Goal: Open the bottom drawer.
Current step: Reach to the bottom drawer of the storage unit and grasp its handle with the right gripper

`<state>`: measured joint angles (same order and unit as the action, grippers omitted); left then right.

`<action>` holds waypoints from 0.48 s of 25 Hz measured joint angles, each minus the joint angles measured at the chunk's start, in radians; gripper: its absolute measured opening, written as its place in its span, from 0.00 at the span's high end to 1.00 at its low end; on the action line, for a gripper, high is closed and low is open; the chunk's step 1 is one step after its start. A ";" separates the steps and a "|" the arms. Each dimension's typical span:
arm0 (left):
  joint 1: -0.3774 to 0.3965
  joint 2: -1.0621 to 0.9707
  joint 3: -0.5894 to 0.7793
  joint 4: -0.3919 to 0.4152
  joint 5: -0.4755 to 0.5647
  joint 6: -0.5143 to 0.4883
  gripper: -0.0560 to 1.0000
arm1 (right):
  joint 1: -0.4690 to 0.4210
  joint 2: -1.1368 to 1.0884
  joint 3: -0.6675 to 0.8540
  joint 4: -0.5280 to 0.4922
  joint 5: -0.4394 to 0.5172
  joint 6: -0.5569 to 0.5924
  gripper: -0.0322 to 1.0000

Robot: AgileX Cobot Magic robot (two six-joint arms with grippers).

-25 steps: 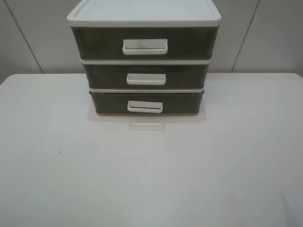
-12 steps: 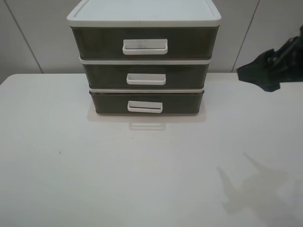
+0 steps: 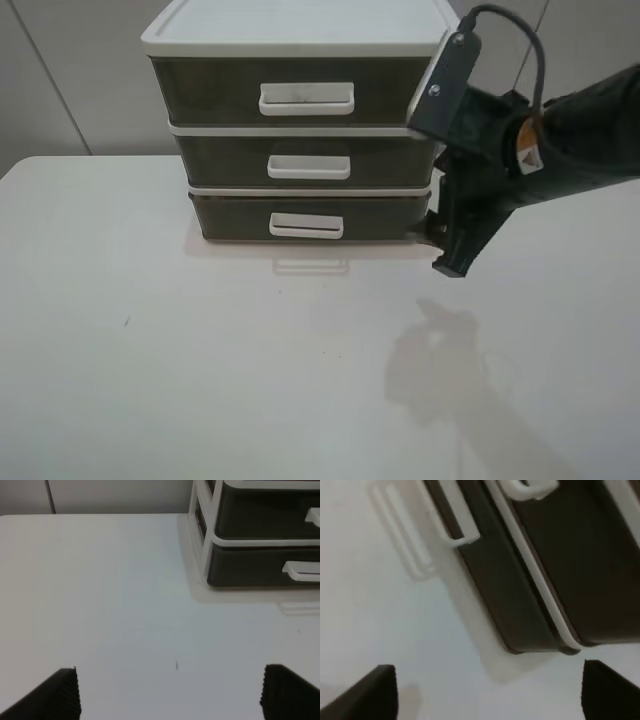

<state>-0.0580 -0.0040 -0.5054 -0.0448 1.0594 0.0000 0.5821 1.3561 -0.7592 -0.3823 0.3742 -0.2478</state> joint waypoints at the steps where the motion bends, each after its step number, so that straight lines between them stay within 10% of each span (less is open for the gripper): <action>1: 0.000 0.000 0.000 0.000 0.000 0.000 0.24 | 0.015 0.034 0.000 -0.071 -0.012 0.002 0.26; 12: 0.000 0.000 0.000 0.000 0.000 0.000 0.24 | 0.101 0.316 -0.001 -0.203 -0.361 -0.087 0.26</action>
<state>-0.0580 -0.0040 -0.5054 -0.0448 1.0594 0.0000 0.6827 1.6725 -0.7599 -0.5852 0.0132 -0.3351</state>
